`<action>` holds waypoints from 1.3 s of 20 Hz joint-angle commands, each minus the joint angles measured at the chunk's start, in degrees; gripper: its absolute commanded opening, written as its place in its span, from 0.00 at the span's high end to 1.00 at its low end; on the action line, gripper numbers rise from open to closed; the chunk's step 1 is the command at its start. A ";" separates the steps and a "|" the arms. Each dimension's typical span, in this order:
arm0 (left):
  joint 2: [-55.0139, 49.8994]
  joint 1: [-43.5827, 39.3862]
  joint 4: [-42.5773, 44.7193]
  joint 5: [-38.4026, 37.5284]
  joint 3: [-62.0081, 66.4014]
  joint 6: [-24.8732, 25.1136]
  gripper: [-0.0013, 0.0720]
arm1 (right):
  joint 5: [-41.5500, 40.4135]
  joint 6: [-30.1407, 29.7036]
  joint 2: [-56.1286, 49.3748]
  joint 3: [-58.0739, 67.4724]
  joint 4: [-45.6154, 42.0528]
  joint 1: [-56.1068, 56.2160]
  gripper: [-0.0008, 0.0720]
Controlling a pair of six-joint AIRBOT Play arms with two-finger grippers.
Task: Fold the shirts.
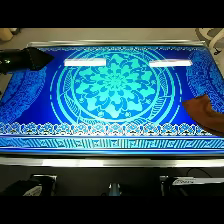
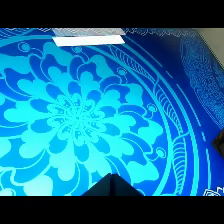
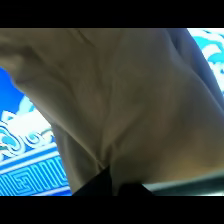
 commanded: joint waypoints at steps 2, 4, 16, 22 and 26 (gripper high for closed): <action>0.00 -0.02 -0.02 -0.70 0.02 0.02 0.95 | -1.25 2.99 3.08 -9.79 -8.96 -0.59 0.96; 0.00 -0.02 -0.04 -0.79 0.02 0.00 0.95 | -4.83 5.27 6.43 -18.36 -11.37 -0.59 0.96; -0.02 -0.02 -0.02 -0.92 0.02 0.02 0.95 | -18.10 10.62 20.96 -47.50 -14.75 -0.59 0.96; -0.13 -0.02 -0.02 -0.87 0.02 0.02 0.95 | -20.70 6.25 23.80 -44.44 -16.63 -0.59 0.27; -0.72 -0.02 -0.02 -0.83 0.02 0.02 0.95 | -18.05 2.27 23.78 -30.82 -22.21 -0.59 0.17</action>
